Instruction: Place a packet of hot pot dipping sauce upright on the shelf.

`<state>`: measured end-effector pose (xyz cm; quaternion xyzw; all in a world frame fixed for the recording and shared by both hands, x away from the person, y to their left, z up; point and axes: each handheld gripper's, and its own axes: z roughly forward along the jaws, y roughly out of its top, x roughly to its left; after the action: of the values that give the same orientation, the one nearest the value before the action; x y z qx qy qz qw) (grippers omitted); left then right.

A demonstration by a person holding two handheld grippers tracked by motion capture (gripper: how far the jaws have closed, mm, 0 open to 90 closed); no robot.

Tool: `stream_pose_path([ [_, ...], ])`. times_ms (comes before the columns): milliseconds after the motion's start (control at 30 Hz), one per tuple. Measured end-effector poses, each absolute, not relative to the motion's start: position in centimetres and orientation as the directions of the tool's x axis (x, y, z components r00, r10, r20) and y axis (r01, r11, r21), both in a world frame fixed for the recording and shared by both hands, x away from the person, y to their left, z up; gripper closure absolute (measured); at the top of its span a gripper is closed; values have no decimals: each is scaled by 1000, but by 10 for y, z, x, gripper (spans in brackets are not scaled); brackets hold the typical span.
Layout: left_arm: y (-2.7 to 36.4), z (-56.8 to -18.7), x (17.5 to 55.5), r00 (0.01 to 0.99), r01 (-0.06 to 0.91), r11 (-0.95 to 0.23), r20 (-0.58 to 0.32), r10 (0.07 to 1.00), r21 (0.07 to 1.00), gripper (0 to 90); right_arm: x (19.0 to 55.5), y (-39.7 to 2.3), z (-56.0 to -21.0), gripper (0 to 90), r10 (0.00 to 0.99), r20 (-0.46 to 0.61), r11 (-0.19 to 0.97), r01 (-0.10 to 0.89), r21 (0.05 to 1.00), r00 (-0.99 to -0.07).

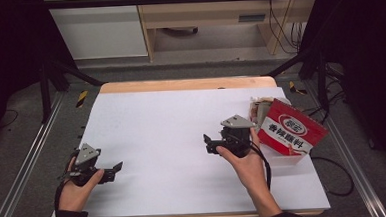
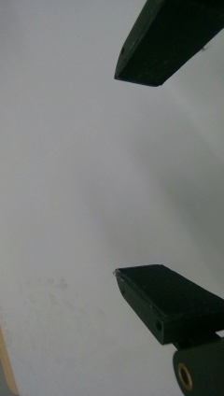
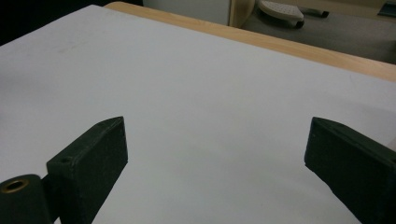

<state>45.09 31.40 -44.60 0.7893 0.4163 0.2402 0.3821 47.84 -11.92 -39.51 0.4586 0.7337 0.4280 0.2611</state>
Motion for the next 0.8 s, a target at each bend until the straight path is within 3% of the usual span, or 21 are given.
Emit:
stream_pose_path([
  [800,310,-447,451,550,470,-380,72,832,797,56,476,-125,-443,63,895,19,235,507,829,-446],
])
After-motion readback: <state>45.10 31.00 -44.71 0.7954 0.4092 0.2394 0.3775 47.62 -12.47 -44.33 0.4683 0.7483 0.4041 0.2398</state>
